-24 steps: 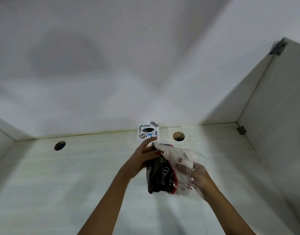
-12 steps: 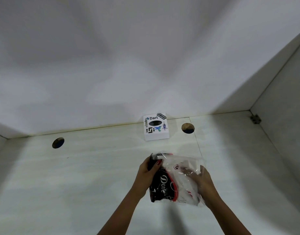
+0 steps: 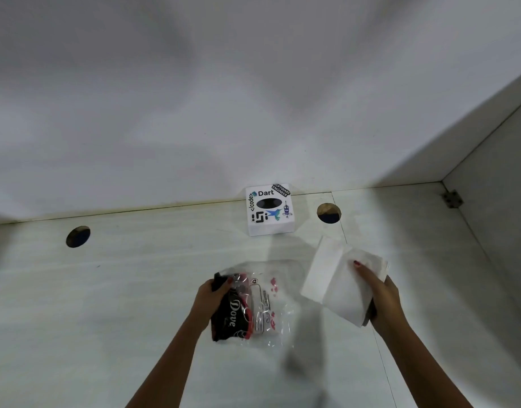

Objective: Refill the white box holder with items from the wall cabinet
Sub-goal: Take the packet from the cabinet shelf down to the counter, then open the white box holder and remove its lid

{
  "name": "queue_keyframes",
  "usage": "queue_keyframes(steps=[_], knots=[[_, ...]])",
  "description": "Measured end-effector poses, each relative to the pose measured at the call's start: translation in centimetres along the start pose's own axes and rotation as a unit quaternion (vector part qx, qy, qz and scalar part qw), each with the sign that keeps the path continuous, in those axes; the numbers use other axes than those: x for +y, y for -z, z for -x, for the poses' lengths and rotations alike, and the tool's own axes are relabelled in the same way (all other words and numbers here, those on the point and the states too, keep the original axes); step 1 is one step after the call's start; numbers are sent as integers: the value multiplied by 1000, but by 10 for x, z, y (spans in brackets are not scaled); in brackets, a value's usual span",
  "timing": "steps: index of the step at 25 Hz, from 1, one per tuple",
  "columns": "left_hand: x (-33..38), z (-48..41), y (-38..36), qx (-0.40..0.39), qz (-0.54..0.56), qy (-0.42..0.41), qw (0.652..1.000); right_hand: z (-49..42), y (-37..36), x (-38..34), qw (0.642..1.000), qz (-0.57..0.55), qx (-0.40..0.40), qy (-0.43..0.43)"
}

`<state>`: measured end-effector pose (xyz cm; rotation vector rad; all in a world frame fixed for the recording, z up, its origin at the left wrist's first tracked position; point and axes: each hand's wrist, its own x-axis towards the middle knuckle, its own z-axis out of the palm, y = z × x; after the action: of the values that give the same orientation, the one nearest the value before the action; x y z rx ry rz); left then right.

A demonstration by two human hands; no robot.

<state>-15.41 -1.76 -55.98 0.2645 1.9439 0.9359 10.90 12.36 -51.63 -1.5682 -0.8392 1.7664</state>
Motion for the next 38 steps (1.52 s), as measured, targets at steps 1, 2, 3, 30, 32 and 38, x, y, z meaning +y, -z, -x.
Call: queue_keyframes(steps=[1,2,3,30,32,38], knots=[[4,-1,0,-4,-60,1,998,-5,1,-2,1000,-8,-2,-6],[8,-5,-1,4,-115,-6,993,-9,2,-5,1000,-14,-9,-11],[16,-9,-2,32,-157,-14,987,-13,2,-6,999,-22,-19,-15],[146,-96,-78,126,-267,-80,952,-15,-59,-11,928,48,-305,-208],[141,-94,-56,124,-230,-79,962,-6,-72,15,922,95,-306,-218],[117,-73,-12,160,-136,-82,974,-18,-88,82,946,293,-113,-84]])
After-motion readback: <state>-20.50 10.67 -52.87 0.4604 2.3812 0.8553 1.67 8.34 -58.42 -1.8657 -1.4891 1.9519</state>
